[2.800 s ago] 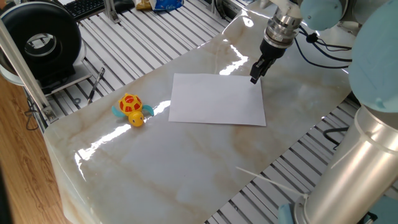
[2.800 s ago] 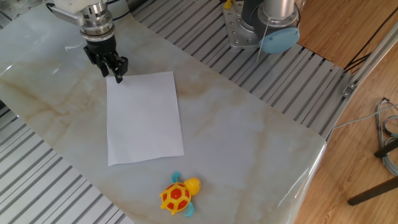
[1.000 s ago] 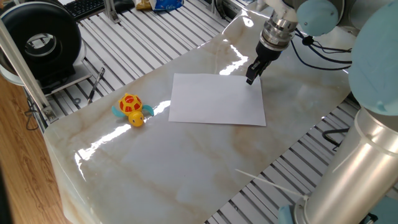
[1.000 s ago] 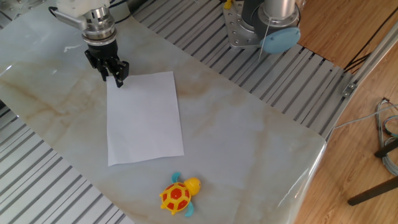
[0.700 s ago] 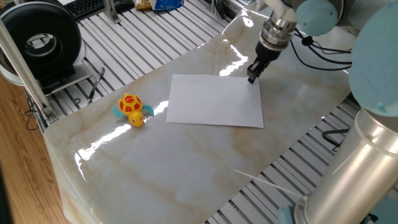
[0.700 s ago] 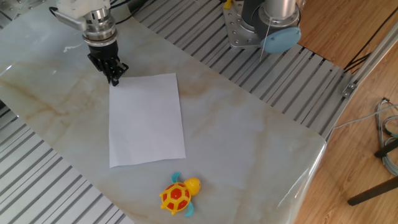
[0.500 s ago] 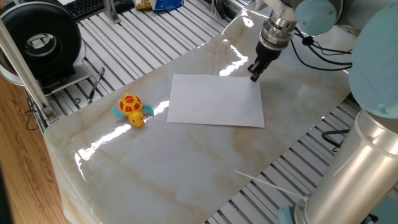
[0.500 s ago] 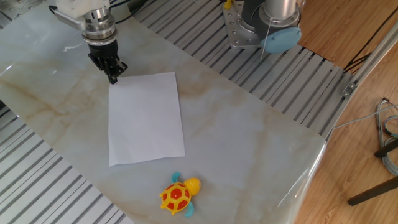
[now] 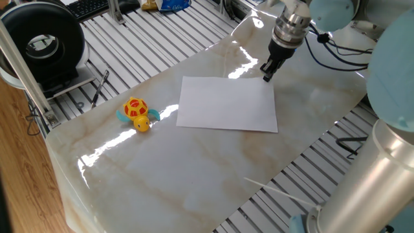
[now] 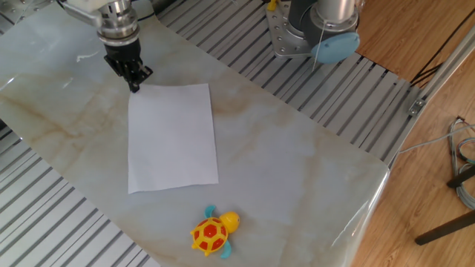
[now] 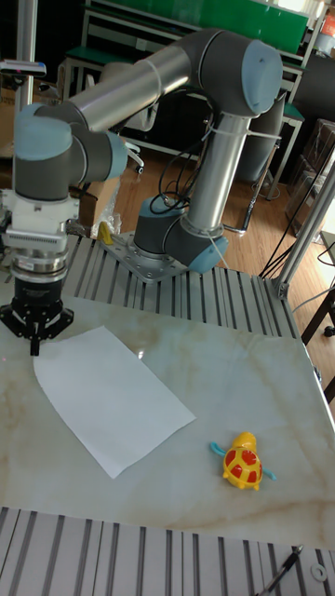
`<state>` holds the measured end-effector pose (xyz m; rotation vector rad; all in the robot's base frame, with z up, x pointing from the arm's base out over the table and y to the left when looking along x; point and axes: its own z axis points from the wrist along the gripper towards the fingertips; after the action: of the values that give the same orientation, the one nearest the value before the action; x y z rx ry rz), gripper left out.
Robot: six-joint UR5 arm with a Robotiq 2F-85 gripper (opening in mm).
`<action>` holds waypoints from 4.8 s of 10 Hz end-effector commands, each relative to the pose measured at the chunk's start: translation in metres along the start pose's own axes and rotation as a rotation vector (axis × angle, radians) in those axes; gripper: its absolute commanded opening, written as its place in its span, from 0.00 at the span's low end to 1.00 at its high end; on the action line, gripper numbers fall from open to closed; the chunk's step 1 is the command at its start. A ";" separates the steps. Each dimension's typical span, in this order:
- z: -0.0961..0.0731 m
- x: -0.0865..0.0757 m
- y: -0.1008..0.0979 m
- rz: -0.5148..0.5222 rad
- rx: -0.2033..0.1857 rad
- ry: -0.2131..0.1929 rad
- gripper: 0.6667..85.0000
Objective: Flip over and spread out the paper that is laid flat on the table
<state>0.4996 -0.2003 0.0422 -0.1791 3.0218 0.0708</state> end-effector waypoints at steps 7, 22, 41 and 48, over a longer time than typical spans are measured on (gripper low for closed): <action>-0.074 -0.006 0.027 -0.045 0.049 -0.038 0.01; -0.207 0.042 0.032 -0.144 0.111 0.024 0.01; -0.243 0.056 0.030 -0.202 0.109 -0.009 0.01; -0.276 0.062 -0.015 -0.401 0.245 0.023 0.01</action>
<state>0.4071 -0.2323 0.2996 -0.7121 2.9402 -0.3033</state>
